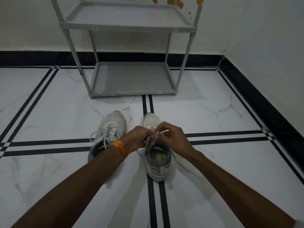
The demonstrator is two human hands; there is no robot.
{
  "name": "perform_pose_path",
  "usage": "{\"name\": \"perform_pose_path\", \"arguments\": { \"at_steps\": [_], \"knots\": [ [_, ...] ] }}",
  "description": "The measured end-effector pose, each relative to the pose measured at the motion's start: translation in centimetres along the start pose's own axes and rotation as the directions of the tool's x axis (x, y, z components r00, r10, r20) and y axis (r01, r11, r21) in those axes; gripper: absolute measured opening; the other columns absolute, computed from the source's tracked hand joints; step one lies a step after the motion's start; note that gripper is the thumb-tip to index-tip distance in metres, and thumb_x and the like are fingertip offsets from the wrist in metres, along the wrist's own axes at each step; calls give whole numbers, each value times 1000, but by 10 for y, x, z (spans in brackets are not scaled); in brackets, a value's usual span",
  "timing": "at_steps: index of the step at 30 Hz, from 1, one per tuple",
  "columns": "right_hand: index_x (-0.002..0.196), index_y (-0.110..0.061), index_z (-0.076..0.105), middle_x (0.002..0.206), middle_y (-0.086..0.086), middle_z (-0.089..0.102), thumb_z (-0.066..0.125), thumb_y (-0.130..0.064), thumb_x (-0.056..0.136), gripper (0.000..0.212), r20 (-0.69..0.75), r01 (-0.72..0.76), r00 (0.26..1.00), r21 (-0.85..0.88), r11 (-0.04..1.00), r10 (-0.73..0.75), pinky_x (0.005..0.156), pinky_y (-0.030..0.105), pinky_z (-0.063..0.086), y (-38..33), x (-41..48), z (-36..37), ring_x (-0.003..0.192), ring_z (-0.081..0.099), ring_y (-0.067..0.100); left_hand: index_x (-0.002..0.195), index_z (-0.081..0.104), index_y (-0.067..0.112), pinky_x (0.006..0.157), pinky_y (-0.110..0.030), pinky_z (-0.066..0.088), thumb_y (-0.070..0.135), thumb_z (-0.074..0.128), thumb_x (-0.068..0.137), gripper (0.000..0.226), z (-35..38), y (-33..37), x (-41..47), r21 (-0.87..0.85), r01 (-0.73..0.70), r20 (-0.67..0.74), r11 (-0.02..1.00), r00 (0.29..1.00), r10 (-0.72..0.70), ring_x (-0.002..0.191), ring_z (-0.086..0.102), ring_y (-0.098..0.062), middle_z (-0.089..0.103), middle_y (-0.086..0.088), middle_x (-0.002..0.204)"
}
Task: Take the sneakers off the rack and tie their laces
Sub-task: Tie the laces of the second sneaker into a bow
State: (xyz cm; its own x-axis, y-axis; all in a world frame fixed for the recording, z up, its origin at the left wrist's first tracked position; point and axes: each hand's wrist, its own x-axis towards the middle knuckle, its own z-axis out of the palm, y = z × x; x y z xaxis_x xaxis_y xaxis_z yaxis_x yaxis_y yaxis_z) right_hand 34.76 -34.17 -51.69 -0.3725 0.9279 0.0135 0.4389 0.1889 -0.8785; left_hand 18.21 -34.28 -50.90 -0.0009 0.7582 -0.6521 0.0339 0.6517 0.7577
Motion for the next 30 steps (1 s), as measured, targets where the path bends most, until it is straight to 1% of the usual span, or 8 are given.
{"name": "perform_pose_path", "arguments": {
  "at_steps": [3,11,14,18,21,24,27,30],
  "knots": [
    [84,-16,65,84,1,71,71,-22,88,9,-60,4,998,-80,997,-9,74,36,61,0,3,-1,78,71,16,80,65,5,54,-22,51,10,60,89,12,0,1,-5,33,-21,-4,999,1000,22,56,55,-11,60,-4,64],
    [84,-12,63,81,5,69,60,-19,94,13,-44,60,996,-229,972,-72,69,45,57,11,-3,-14,72,67,22,95,71,-6,45,-17,48,0,61,87,14,-20,-6,0,53,-135,-72,989,988,139,51,53,-11,63,-10,65],
    [79,-15,61,75,3,70,59,-21,94,16,-38,-14,999,-167,986,8,66,44,58,27,-16,-27,69,68,19,93,72,-5,54,-24,55,-2,64,85,12,-31,-20,1,130,-202,-101,971,971,215,57,59,-19,67,-17,69],
    [85,8,59,75,6,69,59,-8,95,19,-27,-147,988,121,982,151,63,25,57,34,-25,-26,73,73,15,88,74,2,51,-23,54,8,73,83,7,-34,-29,3,333,-357,-68,873,914,400,56,66,-18,72,-15,68],
    [86,17,52,84,24,68,57,-2,95,22,20,-228,972,346,910,236,69,31,60,36,-22,-25,82,74,30,89,74,1,51,-21,53,8,73,84,9,-37,-32,2,349,-419,-33,838,889,457,55,67,-17,72,-16,68],
    [86,13,51,87,28,66,58,-5,95,22,13,-226,970,408,884,242,73,38,60,32,-18,-21,83,72,28,88,74,1,56,-28,59,9,75,82,10,-40,-35,0,374,-456,-12,808,868,496,57,69,-20,73,-17,69],
    [86,5,57,81,10,65,58,-11,95,18,-41,-199,970,429,881,239,62,23,48,23,-14,-14,72,59,12,83,75,5,54,-24,57,11,76,80,7,-41,-32,1,448,-480,16,754,848,530,54,69,-14,72,-9,63],
    [75,-10,59,78,7,61,57,-12,95,20,27,-257,949,643,721,314,62,29,39,23,-11,-6,74,51,17,81,75,9,49,-12,49,15,78,78,8,-36,-28,2,545,-466,7,697,834,552,49,66,-5,70,0,61]
  ]
}}
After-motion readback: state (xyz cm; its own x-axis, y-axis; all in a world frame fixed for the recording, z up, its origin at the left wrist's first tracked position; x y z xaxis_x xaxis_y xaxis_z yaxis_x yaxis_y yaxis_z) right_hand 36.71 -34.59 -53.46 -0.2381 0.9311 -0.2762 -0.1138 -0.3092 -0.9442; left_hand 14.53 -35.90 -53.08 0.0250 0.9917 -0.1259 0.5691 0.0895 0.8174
